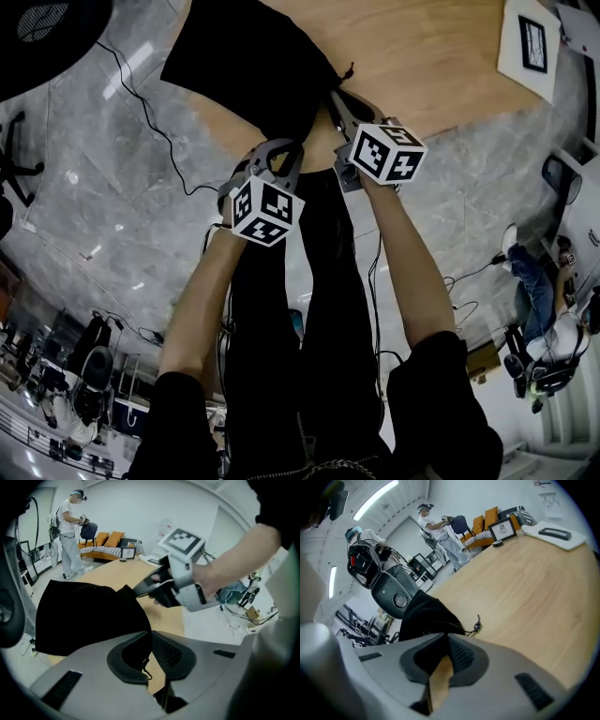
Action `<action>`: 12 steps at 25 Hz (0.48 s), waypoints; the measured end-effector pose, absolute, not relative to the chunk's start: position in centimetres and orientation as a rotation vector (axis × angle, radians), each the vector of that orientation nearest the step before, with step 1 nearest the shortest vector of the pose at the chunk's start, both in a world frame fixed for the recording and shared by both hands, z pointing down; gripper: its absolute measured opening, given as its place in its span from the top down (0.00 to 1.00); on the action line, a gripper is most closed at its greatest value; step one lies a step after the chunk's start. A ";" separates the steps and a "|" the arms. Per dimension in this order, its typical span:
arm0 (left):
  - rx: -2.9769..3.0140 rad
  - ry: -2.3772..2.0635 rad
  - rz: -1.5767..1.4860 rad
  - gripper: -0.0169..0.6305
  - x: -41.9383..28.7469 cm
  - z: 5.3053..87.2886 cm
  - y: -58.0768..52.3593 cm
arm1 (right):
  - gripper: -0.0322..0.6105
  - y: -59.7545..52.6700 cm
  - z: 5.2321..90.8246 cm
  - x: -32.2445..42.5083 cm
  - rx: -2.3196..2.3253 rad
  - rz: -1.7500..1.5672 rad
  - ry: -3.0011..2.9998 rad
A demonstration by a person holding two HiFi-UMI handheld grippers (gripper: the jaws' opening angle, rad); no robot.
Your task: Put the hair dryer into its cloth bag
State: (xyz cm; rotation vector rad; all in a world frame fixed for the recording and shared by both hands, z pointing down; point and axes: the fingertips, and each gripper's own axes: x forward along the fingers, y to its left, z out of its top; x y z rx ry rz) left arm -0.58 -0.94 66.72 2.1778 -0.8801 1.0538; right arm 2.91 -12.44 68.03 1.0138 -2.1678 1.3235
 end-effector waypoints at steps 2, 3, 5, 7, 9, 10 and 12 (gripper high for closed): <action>2.105 -0.902 1.115 0.92 -1.2 68.1 -0.7 | 0.93 -12.0 67.7 4.2 1.058 1.315 -2.145; 2.087 -0.902 1.123 0.92 -1.2 68.5 -0.5 | 0.93 -11.6 67.3 4.8 1.078 1.318 -2.136; 2.093 -0.911 1.105 0.81 -1.2 68.1 -0.4 | 0.93 -10.8 66.3 5.8 1.111 1.320 -2.123; 2.126 -0.931 1.083 0.77 -1.3 66.6 -0.1 | 0.93 -9.5 65.2 6.7 1.146 1.299 -2.075; 2.157 -0.936 1.063 0.77 -1.6 64.9 0.3 | 0.93 -8.1 64.3 7.8 1.192 1.251 -1.977; 2.171 -0.934 1.053 0.77 -1.8 64.2 0.3 | 0.93 -7.7 63.5 8.2 1.217 1.227 -1.950; 2.198 -0.930 1.032 0.77 -2.3 62.4 0.0 | 0.93 -7.2 61.2 8.3 1.260 1.209 -1.962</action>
